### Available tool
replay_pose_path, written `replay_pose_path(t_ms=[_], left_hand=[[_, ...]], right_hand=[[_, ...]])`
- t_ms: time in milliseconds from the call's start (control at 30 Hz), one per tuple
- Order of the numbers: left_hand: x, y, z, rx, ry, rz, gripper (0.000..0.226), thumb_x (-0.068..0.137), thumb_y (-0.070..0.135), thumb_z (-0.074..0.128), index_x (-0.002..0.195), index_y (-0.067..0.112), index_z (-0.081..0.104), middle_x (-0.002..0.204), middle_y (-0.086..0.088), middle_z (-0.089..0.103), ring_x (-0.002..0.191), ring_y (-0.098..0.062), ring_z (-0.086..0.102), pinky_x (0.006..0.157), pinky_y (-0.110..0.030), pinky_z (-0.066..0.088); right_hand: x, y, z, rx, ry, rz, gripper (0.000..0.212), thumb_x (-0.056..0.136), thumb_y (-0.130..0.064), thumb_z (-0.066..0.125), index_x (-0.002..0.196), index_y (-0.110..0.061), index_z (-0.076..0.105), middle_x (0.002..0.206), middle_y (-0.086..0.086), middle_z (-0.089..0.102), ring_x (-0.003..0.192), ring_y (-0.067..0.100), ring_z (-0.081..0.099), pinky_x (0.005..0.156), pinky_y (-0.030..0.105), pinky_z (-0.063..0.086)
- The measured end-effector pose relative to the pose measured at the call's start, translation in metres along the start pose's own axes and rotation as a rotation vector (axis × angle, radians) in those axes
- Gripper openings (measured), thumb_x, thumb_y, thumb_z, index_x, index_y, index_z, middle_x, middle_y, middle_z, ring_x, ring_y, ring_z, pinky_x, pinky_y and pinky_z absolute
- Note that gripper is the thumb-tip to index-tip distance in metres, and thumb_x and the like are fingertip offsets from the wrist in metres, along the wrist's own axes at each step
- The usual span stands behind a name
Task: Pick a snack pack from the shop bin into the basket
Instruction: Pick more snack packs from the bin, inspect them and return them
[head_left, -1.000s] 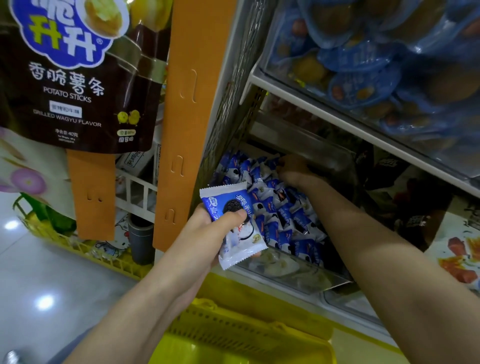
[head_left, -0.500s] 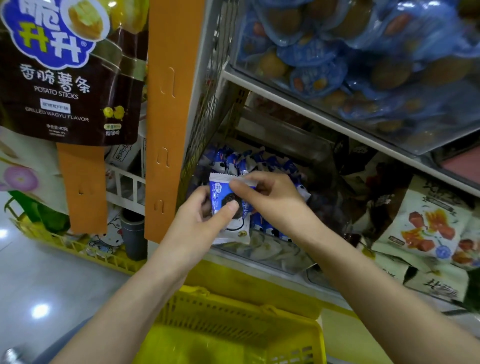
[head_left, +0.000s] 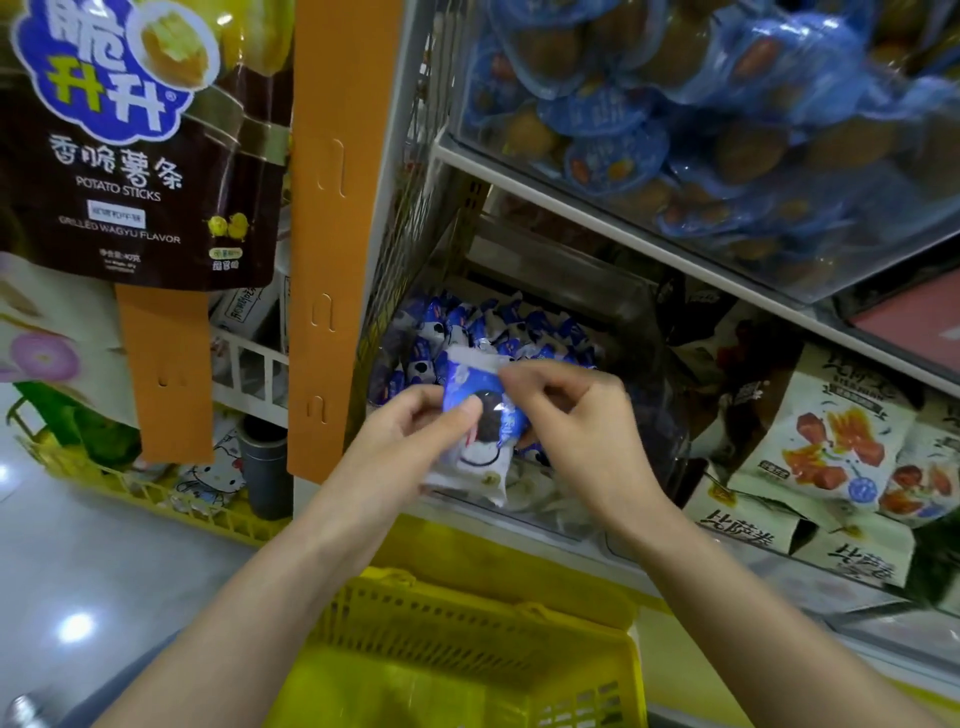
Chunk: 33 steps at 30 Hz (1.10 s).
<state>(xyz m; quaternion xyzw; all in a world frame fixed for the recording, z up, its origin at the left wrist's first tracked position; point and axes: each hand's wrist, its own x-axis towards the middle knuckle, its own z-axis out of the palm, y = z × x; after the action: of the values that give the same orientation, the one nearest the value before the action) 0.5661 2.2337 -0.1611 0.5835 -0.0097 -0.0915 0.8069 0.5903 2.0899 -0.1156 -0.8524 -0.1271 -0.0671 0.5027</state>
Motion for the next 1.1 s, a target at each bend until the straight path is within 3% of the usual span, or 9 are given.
replay_pose_path(t_ms=[67, 167, 400, 500, 667, 733, 833, 1000, 1100], left_hand=[[-0.001, 0.001, 0.0, -0.026, 0.001, -0.012, 0.046, 0.067, 0.038, 0.068, 0.108, 0.018, 0.061, 0.1, -0.002, 0.071, 0.092, -0.017, 0.068, 0.082, -0.034, 0.054], [0.0, 0.001, 0.001, -0.05, 0.079, 0.057, 0.038, 0.071, 0.026, 0.067, 0.108, 0.015, 0.061, 0.091, -0.001, 0.074, 0.083, -0.013, 0.07, 0.067, -0.019, 0.054], [0.002, -0.002, 0.001, -0.033, 0.226, 0.123, 0.017, 0.09, 0.024, 0.052, 0.095, 0.02, 0.067, 0.085, 0.002, 0.075, 0.079, -0.012, 0.071, 0.062, -0.018, 0.055], [0.002, -0.001, 0.001, 0.012, 0.256, 0.109, 0.02, 0.094, 0.02, 0.048, 0.097, 0.017, 0.067, 0.087, 0.001, 0.074, 0.081, -0.012, 0.07, 0.062, -0.017, 0.055], [0.0, 0.002, -0.001, -0.057, 0.202, 0.011, 0.018, 0.096, 0.028, 0.043, 0.106, 0.02, 0.055, 0.105, -0.007, 0.066, 0.083, -0.017, 0.07, 0.067, -0.022, 0.057], [-0.004, 0.005, 0.0, -0.203, 0.08, -0.037, 0.03, 0.092, 0.031, 0.049, 0.115, 0.013, 0.054, 0.108, -0.01, 0.067, 0.087, -0.021, 0.07, 0.066, -0.024, 0.057], [-0.007, 0.01, 0.0, -0.327, 0.053, 0.026, 0.03, 0.088, 0.013, 0.054, 0.118, 0.012, 0.054, 0.101, -0.006, 0.072, 0.089, -0.018, 0.07, 0.063, -0.019, 0.054], [-0.005, 0.012, -0.001, -0.292, 0.091, 0.126, 0.032, 0.089, 0.004, 0.051, 0.119, 0.017, 0.053, 0.103, 0.001, 0.072, 0.091, -0.014, 0.069, 0.065, -0.019, 0.054], [-0.005, 0.008, 0.001, -0.246, 0.093, 0.164, 0.03, 0.089, 0.005, 0.052, 0.116, 0.018, 0.054, 0.103, 0.003, 0.072, 0.089, -0.011, 0.069, 0.063, -0.016, 0.052]], right_hand=[[0.002, 0.002, -0.003, 0.159, 0.058, 0.155, 0.014, 0.091, -0.02, 0.056, 0.087, -0.022, 0.069, 0.082, -0.005, 0.072, 0.07, 0.008, 0.068, 0.054, 0.016, 0.051], [0.002, 0.005, -0.006, 0.308, 0.075, 0.292, 0.014, 0.093, -0.017, 0.053, 0.088, -0.016, 0.066, 0.074, -0.003, 0.073, 0.065, 0.011, 0.069, 0.054, 0.018, 0.054], [-0.007, 0.013, -0.004, 0.408, 0.061, 0.375, 0.01, 0.093, -0.01, 0.051, 0.093, -0.006, 0.06, 0.072, 0.001, 0.071, 0.061, 0.012, 0.068, 0.056, 0.02, 0.056], [-0.01, 0.012, -0.003, 0.379, 0.102, 0.295, 0.01, 0.093, -0.009, 0.051, 0.093, -0.008, 0.061, 0.071, 0.0, 0.071, 0.062, 0.012, 0.069, 0.056, 0.018, 0.055], [-0.016, 0.01, -0.005, 0.145, 0.228, -0.113, 0.019, 0.09, -0.01, 0.054, 0.091, -0.026, 0.064, 0.088, -0.01, 0.07, 0.085, 0.008, 0.068, 0.072, 0.019, 0.054], [-0.02, 0.011, -0.005, 0.054, 0.163, -0.297, 0.019, 0.088, -0.008, 0.055, 0.095, -0.024, 0.064, 0.1, -0.012, 0.067, 0.098, 0.005, 0.064, 0.083, 0.019, 0.051], [-0.025, 0.015, -0.005, -0.094, 0.026, -0.469, 0.019, 0.086, -0.001, 0.058, 0.097, -0.015, 0.066, 0.111, -0.006, 0.061, 0.111, 0.003, 0.058, 0.092, 0.017, 0.046], [-0.032, 0.017, -0.005, -0.145, -0.099, -0.407, 0.015, 0.084, -0.006, 0.063, 0.094, -0.016, 0.068, 0.118, -0.007, 0.054, 0.117, -0.002, 0.049, 0.094, 0.014, 0.042], [-0.034, 0.013, -0.001, -0.124, -0.033, -0.332, 0.014, 0.084, -0.022, 0.064, 0.098, -0.022, 0.062, 0.112, -0.011, 0.055, 0.11, -0.004, 0.052, 0.091, 0.015, 0.045]])
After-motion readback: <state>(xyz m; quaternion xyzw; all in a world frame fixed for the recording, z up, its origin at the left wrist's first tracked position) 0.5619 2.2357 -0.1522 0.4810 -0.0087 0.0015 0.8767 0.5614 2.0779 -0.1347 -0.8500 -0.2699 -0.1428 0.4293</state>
